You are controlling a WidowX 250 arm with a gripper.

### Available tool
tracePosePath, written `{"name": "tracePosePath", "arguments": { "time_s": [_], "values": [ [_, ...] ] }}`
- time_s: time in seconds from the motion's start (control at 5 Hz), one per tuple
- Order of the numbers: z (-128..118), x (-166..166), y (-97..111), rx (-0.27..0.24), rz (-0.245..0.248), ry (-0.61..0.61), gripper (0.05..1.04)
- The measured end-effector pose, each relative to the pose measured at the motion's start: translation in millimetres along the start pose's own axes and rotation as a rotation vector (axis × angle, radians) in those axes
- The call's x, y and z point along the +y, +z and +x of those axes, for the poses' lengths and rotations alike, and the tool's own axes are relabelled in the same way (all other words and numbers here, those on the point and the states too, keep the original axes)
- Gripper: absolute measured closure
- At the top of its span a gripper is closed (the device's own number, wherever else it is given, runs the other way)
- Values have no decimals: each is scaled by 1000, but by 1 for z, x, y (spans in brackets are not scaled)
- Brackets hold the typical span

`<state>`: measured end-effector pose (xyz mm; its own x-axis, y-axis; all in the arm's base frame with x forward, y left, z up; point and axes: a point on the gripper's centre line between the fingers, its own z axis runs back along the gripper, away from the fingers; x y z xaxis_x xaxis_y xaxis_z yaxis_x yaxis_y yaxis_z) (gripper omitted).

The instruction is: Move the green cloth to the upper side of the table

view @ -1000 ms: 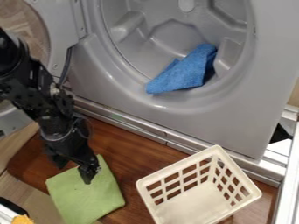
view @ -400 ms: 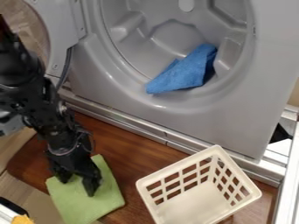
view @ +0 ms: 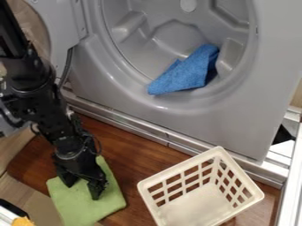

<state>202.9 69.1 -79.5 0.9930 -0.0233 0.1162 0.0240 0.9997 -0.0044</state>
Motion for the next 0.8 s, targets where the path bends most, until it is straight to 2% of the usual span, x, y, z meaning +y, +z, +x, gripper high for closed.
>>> {"name": "tracePosePath", "arguments": {
  "time_s": [0.2, 0.8],
  "values": [
    [5, -10, -1, -8, -25, -21, 83],
    [57, -64, 3, -66, -141, -192, 83]
  ]
}}
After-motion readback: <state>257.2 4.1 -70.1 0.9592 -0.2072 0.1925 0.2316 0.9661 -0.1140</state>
